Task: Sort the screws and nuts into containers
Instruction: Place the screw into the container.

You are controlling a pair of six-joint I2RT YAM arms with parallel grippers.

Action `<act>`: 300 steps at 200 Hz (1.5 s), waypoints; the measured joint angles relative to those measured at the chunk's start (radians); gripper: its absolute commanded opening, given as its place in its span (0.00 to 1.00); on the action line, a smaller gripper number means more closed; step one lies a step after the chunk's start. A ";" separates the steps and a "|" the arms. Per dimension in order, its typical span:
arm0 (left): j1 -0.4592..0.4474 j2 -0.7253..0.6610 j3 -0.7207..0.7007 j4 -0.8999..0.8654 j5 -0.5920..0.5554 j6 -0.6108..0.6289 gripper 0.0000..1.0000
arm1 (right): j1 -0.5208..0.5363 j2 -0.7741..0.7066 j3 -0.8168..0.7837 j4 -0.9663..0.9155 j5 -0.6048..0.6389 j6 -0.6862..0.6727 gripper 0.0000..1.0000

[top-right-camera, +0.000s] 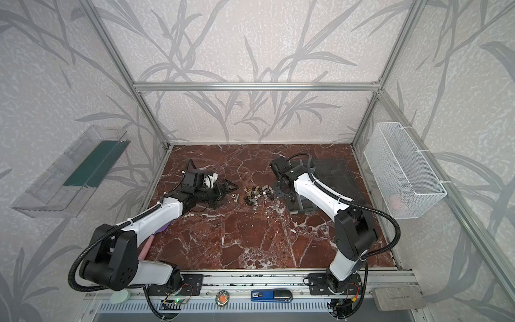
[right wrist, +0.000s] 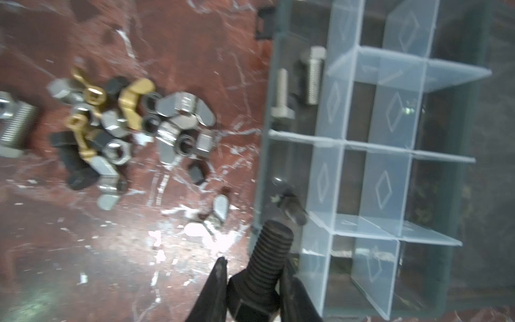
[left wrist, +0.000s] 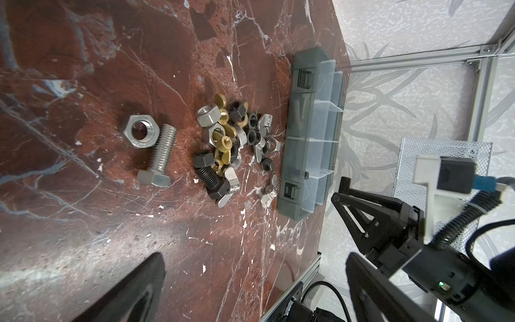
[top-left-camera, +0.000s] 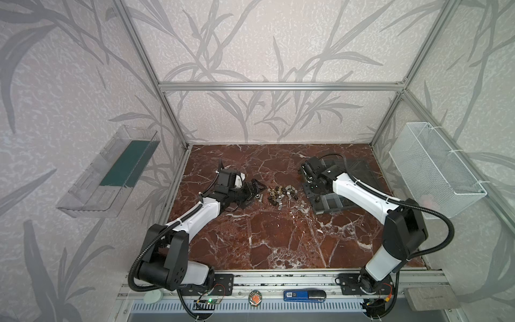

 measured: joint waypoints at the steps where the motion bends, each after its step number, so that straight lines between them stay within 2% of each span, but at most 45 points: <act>1: 0.000 0.000 0.000 0.000 0.000 0.000 0.99 | -0.002 0.000 -0.002 0.000 0.000 -0.001 0.19; 54: -0.002 0.000 0.000 -0.001 -0.006 0.002 0.99 | -0.086 -0.012 -0.115 0.011 -0.001 -0.017 0.20; 119: -0.005 0.010 0.000 -0.001 -0.008 0.001 0.99 | -0.084 0.019 -0.132 0.043 -0.024 -0.019 0.26; 228: -0.005 0.016 0.002 -0.015 -0.008 0.002 0.99 | -0.084 0.148 -0.119 0.072 -0.026 -0.030 0.28; 300: -0.005 0.016 0.002 -0.021 -0.008 0.009 0.99 | -0.084 0.193 -0.034 0.064 -0.009 -0.035 0.41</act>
